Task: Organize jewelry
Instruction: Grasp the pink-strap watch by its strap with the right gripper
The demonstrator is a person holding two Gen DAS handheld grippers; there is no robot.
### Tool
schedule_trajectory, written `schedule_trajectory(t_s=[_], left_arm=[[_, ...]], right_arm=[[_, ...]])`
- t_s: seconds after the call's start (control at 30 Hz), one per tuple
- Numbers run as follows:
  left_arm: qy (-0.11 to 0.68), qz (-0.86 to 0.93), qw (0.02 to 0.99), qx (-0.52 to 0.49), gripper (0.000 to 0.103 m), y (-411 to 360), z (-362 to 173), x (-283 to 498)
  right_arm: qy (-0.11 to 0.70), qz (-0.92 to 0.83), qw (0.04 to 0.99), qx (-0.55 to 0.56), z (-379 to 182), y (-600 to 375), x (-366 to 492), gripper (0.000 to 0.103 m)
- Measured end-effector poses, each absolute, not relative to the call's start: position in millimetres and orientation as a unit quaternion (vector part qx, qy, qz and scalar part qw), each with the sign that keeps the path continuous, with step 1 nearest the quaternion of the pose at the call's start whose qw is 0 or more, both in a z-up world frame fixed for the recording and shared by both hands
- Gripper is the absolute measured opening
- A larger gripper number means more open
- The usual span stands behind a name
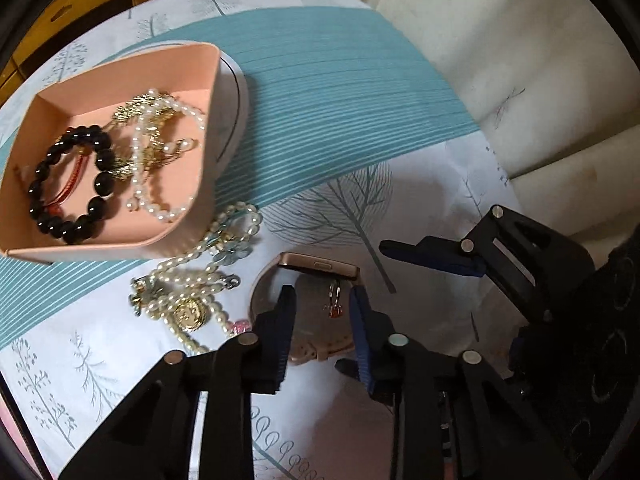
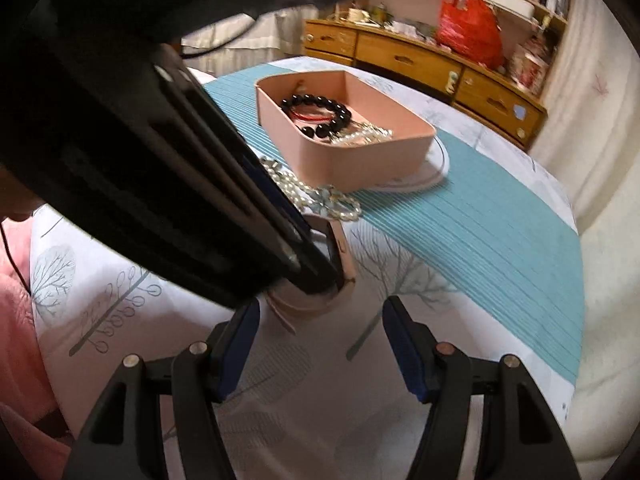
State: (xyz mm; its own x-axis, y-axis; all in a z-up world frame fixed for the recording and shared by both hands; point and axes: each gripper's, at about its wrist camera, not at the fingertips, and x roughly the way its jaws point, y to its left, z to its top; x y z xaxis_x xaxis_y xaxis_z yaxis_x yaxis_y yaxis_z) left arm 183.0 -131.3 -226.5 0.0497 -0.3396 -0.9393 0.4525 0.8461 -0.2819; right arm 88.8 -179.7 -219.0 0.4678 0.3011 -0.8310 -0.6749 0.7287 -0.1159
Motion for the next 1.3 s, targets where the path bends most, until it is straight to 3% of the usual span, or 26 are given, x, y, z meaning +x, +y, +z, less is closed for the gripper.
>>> schedule_trajectory(t_s=[0.23,0.33,0.47,0.63,1.13,1.3], left_arm=[[0.647,-0.276,0.709,0.055,0.019,-149,-241,185],[0.648,-0.277,0.707,0.063,0.009,-144,-237,187],[0.65,-0.28,0.703,0.059,0.007,-146,-240,198],[0.652,-0.288,0.7,0.047,0.006,-135,-239,202],[0.641,-0.31,0.702,0.0,0.006,-88,-221,202],[0.632,-0.308,0.711,-0.008,0.006,-72,-204,202]], right_arm=[[0.407,0.317,0.825,-0.232,-221,-180,92,0.064],[0.406,0.328,0.822,-0.227,-223,-180,94,0.064],[0.4,0.34,0.82,-0.227,-227,-179,94,0.061],[0.401,0.342,0.82,-0.223,-227,-176,95,0.054],[0.401,0.313,0.831,-0.227,-227,-168,85,0.047],[0.406,0.301,0.831,-0.232,-226,-162,82,0.039]])
